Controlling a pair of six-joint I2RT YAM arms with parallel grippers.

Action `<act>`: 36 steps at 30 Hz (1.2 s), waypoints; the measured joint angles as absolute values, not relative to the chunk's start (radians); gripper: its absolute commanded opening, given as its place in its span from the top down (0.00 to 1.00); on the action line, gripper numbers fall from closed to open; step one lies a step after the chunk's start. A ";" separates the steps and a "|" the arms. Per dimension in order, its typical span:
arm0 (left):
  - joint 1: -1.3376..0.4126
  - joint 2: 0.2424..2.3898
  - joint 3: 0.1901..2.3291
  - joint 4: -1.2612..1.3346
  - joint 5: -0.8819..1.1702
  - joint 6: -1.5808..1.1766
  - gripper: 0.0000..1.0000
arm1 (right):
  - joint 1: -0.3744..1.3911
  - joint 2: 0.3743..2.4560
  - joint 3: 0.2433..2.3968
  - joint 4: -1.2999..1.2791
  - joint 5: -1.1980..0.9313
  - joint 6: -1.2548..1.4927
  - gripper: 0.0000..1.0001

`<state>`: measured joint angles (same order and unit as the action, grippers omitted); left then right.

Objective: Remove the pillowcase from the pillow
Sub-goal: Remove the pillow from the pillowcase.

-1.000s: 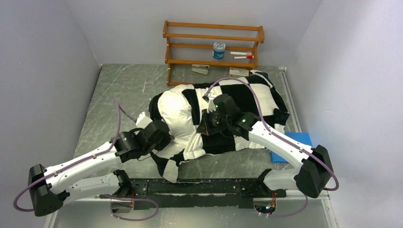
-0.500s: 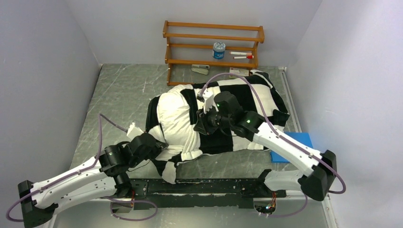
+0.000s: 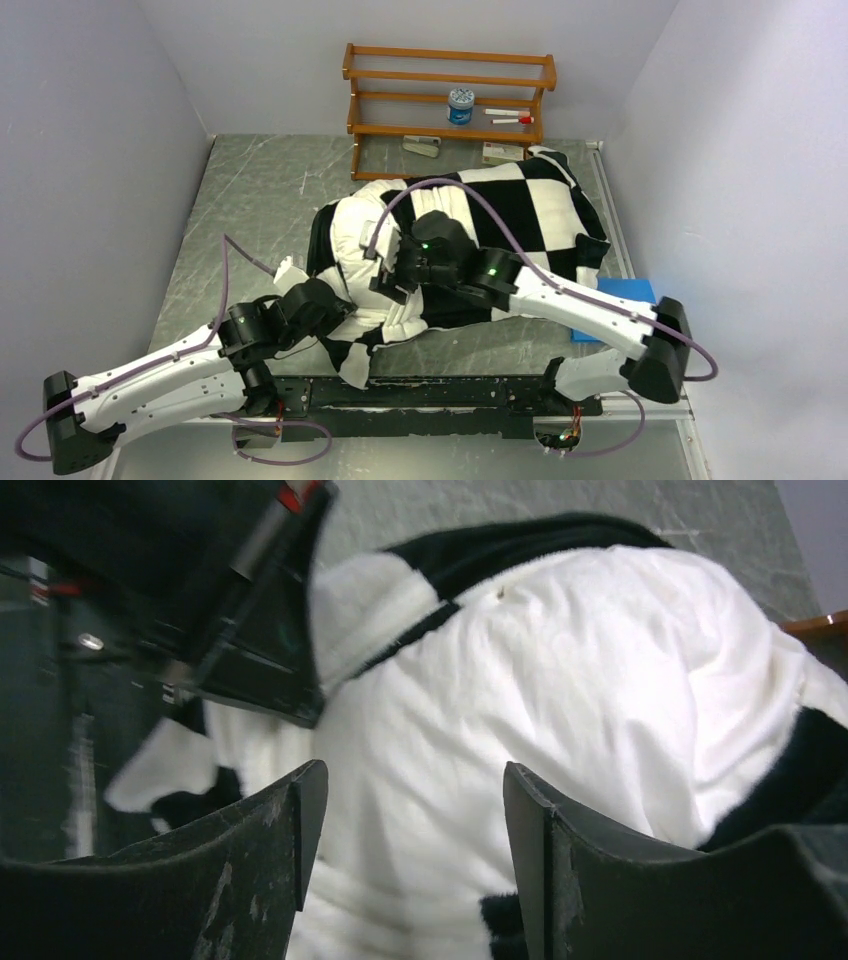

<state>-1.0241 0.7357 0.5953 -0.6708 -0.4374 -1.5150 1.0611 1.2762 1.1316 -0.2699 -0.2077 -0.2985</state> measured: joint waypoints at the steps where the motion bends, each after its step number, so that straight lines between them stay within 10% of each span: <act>1: -1.024 0.730 0.595 -0.671 -0.437 -1.515 0.95 | 1.065 1.309 1.130 -0.263 -0.190 -0.337 0.28; 9: -1.024 0.701 0.586 -0.670 -0.437 -1.515 0.95 | 1.084 1.441 1.040 -0.130 -0.129 -0.624 0.25; 14: -1.023 0.703 0.586 -0.675 -0.459 -1.514 0.95 | 1.099 1.562 1.033 0.025 0.022 -0.616 1.00; 24: -1.022 0.712 0.617 -0.728 -0.516 -1.568 0.95 | 1.057 1.502 1.036 0.063 0.156 -0.350 1.00; 36: -1.026 0.674 0.607 -0.755 -0.512 -1.678 0.95 | 0.756 1.372 1.032 -0.063 -0.268 0.114 1.00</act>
<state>-1.0260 0.6743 0.6071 -0.7547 -0.5121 -1.6779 0.7555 1.3720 1.0325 -0.0628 -0.2684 0.1139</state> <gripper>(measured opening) 0.050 0.027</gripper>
